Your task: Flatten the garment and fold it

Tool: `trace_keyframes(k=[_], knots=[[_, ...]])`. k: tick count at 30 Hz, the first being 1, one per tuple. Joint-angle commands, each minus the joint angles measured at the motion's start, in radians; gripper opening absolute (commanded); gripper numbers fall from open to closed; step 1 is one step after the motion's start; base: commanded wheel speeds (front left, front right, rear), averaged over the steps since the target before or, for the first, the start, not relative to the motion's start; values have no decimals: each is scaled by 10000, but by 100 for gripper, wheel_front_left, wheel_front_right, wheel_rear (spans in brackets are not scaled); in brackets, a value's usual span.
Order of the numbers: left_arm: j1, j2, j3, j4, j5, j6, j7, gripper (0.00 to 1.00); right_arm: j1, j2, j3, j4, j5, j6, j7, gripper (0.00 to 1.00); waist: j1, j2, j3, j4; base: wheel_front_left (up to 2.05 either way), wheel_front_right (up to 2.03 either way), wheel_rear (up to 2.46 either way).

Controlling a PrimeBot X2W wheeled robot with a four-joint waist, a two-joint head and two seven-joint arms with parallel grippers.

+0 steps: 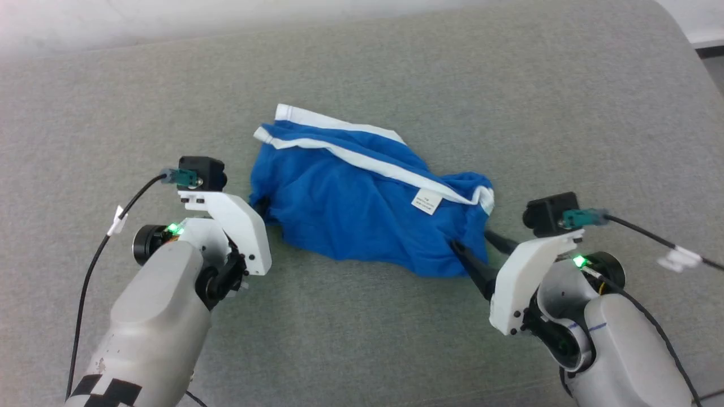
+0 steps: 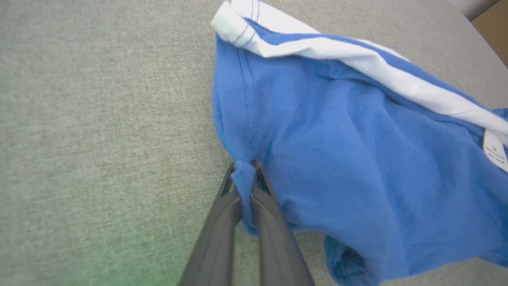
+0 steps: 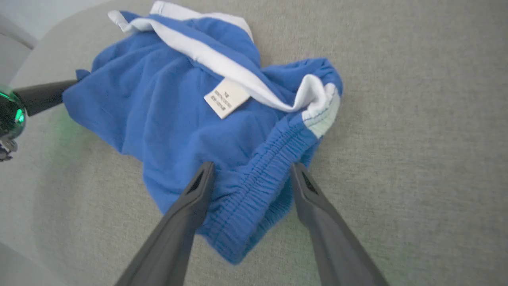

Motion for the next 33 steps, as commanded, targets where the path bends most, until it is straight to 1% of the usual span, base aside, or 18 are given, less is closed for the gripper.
trace_keyframes(k=[1, 3, 5, 7, 10, 12, 13, 14, 15, 16, 17, 20, 24, 29, 33], knots=[[40, 32, -40, -89, 117, 16, -85, 0, -182, -90, 26, 307, -33, -19, 524, 100, -2, 0, 51, 158, 0, 0, 0], [-11, 24, -71, -220, 153, 44, -128, 0, -359, -152, 41, 707, -263, -19, 1085, 100, -2, 0, 99, 235, 0, 0, 0], [-29, 21, -85, -291, 169, 54, -155, 0, -429, -150, -31, 900, -376, -19, 1227, 100, -2, 0, 126, 267, 0, 0, 0], [-50, 38, -101, -422, 190, 74, -202, 0, -537, -167, -167, 1406, -777, -19, 1565, 100, -2, 0, 174, 310, 0, 0, 0], [-46, 75, -116, -598, 205, 98, -259, 0, -642, -60, -219, 2052, -957, -19, 1824, 100, -2, 0, 225, 359, 0, 0, 0], [-17, 111, -132, -695, 206, 111, -262, 0, -658, 23, -89, 2447, -842, -19, 2080, 100, -2, 0, 255, 377, 0, 0, 0], [0, 128, -145, -742, 209, 113, -258, 0, -675, 43, 35, 2645, -844, -19, 2265, 87, -2, 0, 267, 382, 0, 0, 0], [15, 138, -162, -786, 208, 111, -242, 0, -688, 67, 154, 2817, -759, -19, 2452, 45, -2, 0, 278, 392, 0, 0, 0], [22, 151, -184, -827, 215, 111, -222, 0, -723, 91, 267, 2927, -635, -19, 2573, 13, -2, 0, 289, 400, 0, 0, 0], [27, 163, -206, -866, 222, 109, -206, 0, -768, 105, 397, 3027, -575, -19, 2681, 2, -2, 0, 295, 407, 0, 0, 0], [32, 167, -223, -901, 218, 99, -189, 0, -808, 117, 496, 3111, -484, -19, 2785, 0, -2, 0, 296, 418, 0, 0, 0], [40, 178, -277, -986, 207, 69, -144, 0, -980, 139, 677, 3211, -251, -19, 2856, 0, -2, 0, 289, 451, 0, 0, 0], [140, 205, -323, -1065, 173, 30, -167, 0, -1196, 65, 784, 3089, 23, -19, 2608, 0, -2, 0, 102, 493, 0, 0, 0], [579, 290, -331, -1305, 83, 32, -319, 0, -1252, -290, 807, 2512, 373, -19, 2057, 0, -2, 0, -458, 593, 0, 0, 0], [1291, 450, -317, -1750, -27, 145, -428, 0, -1045, -691, 863, 1978, 648, -19, 2010, 0, -2, 0, -1004, 710, 0, 0, 0]])
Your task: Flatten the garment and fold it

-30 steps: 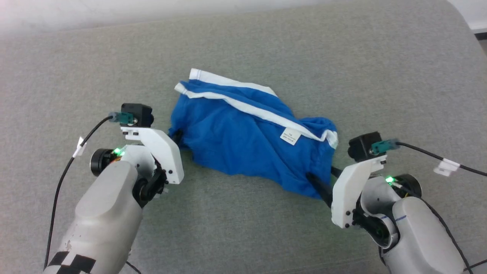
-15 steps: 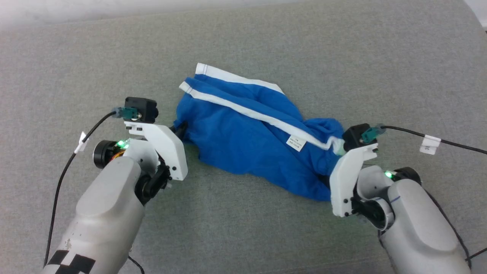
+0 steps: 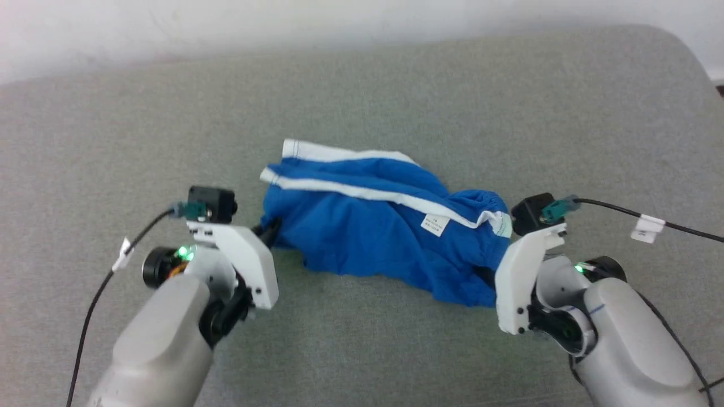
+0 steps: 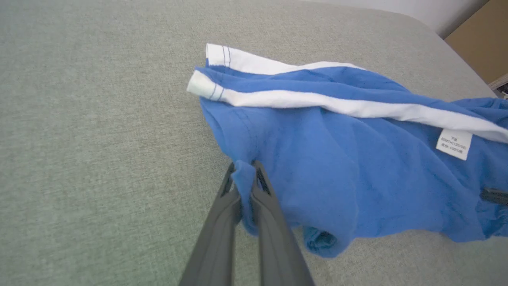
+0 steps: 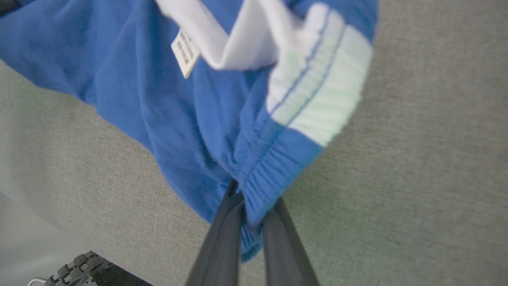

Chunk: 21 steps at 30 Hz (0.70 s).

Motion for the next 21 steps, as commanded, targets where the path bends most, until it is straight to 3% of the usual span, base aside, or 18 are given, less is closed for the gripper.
trace_keyframes(k=[1, 6, 13, 20, 21], knots=[[277, 72, 4, -152, -65, 99, -81, 0, 169, -92, -18, -133, 102, -7, 0, 0, 0, 0, -507, 170, 0, 0, 0], [1587, 376, 72, -1209, -209, 576, -174, 0, 770, -517, -239, -631, 381, -7, 337, 0, 0, 0, -1112, 442, 0, 0, 0], [3780, 737, 173, -2733, -655, 1354, -1, 0, 1973, -610, -607, -1062, 769, -7, 836, 0, 0, 0, -1676, 663, 0, 0, 0], [5173, 466, 119, -3370, -1121, 1831, 57, 0, 2787, -552, -877, -866, 476, -7, 276, 0, 0, 0, -1735, 670, 0, 0, 0], [5197, 401, 125, -3316, -1111, 1861, -49, 0, 2841, -518, -900, -747, 408, -7, 99, 11, 0, 0, -1725, 666, 0, 0, 0]])
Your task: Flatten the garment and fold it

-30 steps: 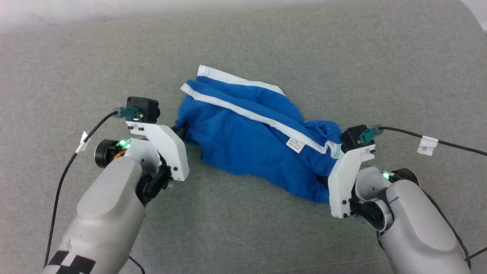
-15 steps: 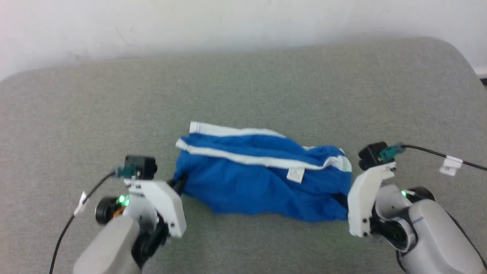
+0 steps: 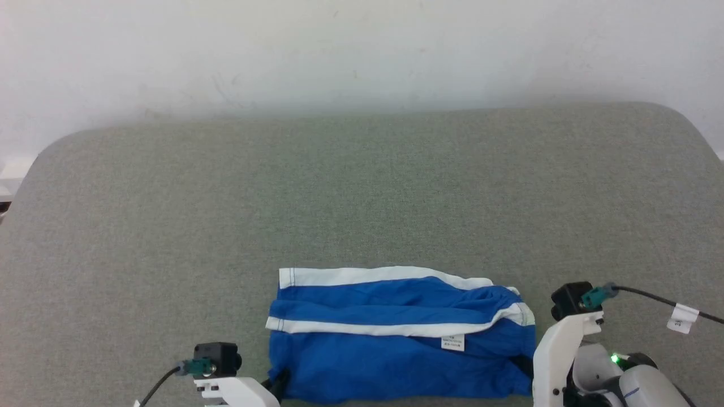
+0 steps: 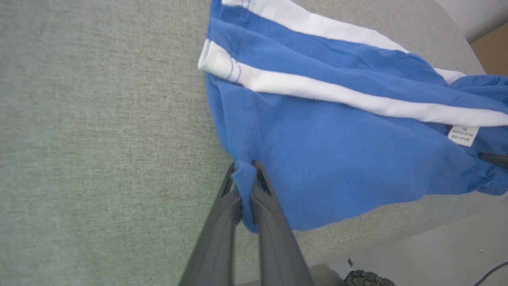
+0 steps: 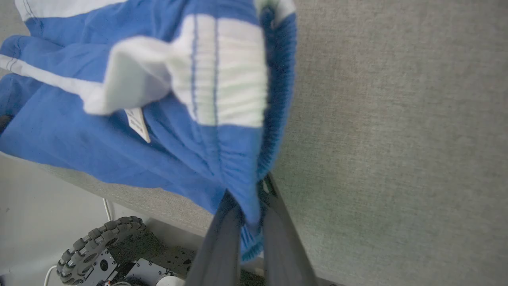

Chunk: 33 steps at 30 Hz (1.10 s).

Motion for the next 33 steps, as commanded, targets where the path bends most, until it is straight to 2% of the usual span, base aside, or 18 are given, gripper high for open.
trace_keyframes(k=[1, 2, 3, 7, 10, 15, 18, 21, 24, 28, 29, 33], knots=[[0, -80, 10, 56, -43, 37, -57, 27, 134, 56, -4, 109, -83, -7, -181, 24, 3, -1, 16, -11, 0, 0, 0], [-14, -164, 36, 115, -73, 51, -137, 92, 180, 98, 14, 185, -114, -7, -394, 100, 3, -1, 23, -22, 0, 0, 0], [-54, -217, 50, 171, -52, 44, -254, 100, 229, 146, 23, 253, -117, -7, -633, 100, 3, -1, 26, -33, 0, 0, 0], [-158, -286, 29, 366, 161, -43, -773, 100, 487, 236, 75, 366, -381, -7, -1992, 100, 3, -1, -1, -109, 0, 0, 0], [-172, -317, 116, 372, 429, -62, -1580, 100, 819, 390, -117, 273, -694, -7, -3418, 100, 3, -1, -57, -151, 0, 0, 0], [-40, -351, 456, 281, 936, 142, -3292, 100, 1397, 812, -760, -66, -1543, -7, -5859, 100, 3, -1, -164, -239, 0, 0, 0], [63, -395, 862, 68, 1309, 325, -3837, 100, 1648, 1049, -1208, -315, -1938, -7, -6719, 100, 3, -1, -212, -267, 0, 0, 0], [164, -559, 1597, -596, 1966, 464, -3950, 100, 1771, 1191, -1496, -557, -2051, -7, -6701, 100, 3, -1, -210, -236, 0, 0, 0], [446, -899, 2574, -1718, 3023, 469, -3957, 100, 1734, 1209, -1782, -861, -2082, -7, -6098, 100, 3, -1, -166, -92, 0, 0, 0], [789, -1381, 3561, -2749, 4180, 77, -3960, 100, 1580, 974, -1886, -1272, -1837, -7, -4529, 100, 3, -1, -125, 216, 0, 0, 0], [789, -1381, 3561, -2749, 4180, 77, -3960, 100, 1580, 974, -1886, -1272, -1837, -7, -4529, 100, 3, -1, -125, 216, 0, 0, 0], [965, -1736, 4185, -3269, 4981, -386, -3961, 100, 1450, 656, -1909, -1596, -1556, -7, -2852, 100, 3, -1, -52, 619, 0, 0, 0]])
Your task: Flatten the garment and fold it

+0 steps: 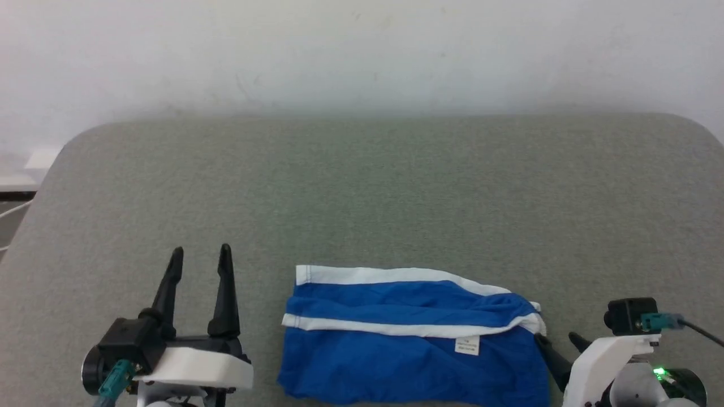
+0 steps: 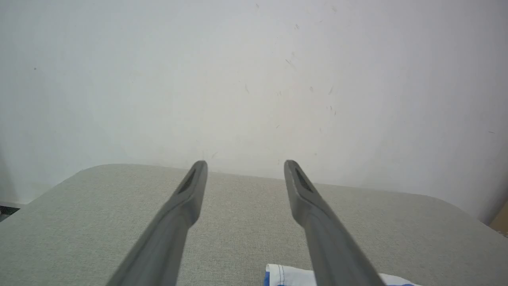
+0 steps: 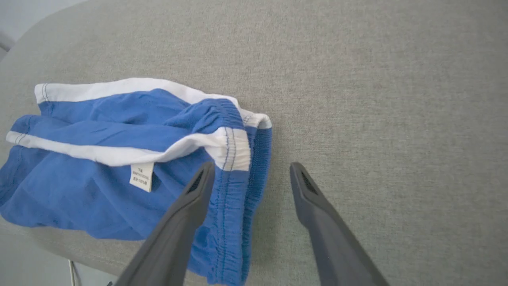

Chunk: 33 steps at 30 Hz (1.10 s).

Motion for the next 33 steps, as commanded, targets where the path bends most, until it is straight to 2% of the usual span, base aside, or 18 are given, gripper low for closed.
trace_keyframes(k=[1, 7, 18, 19, 21, 27, 33], knots=[[163, -54, 64, -75, 117, -58, -47, 100, -124, -28, 11, -43, 48, -9, 141, 100, 0, -1, 81, 271, 0, 0, 0], [257, -446, 359, -397, 767, -579, -48, 100, -529, -227, -164, 284, 169, -9, 2082, 100, 0, -1, 391, 717, 0, 0, 0], [43, -955, 464, -297, 1290, -1193, -49, 100, -1674, 111, -208, 2643, 56, -9, 2928, 100, 0, -1, 968, 869, 0, 0, 0], [28, -986, 478, -277, 1316, -1226, -49, 100, -1709, 134, -148, 2865, 98, -9, 2983, 53, 0, -1, 984, 865, 0, 0, 0], [11, -1032, 508, -228, 1382, -1289, -49, 100, -1786, 182, -58, 3188, 246, -9, 2951, 0, 0, -1, 996, 848, 0, 0, 0], [65, -1122, 645, -108, 1538, -1417, -49, 100, -2022, 134, 294, 3652, 610, -9, 2748, 0, 0, -1, 857, 734, 0, 0, 0], [191, -1164, 732, 51, 1684, -1530, -49, 100, -2279, -201, 702, 3362, 1022, -9, 2396, 0, 0, -1, 536, 566, 0, 0, 0]])
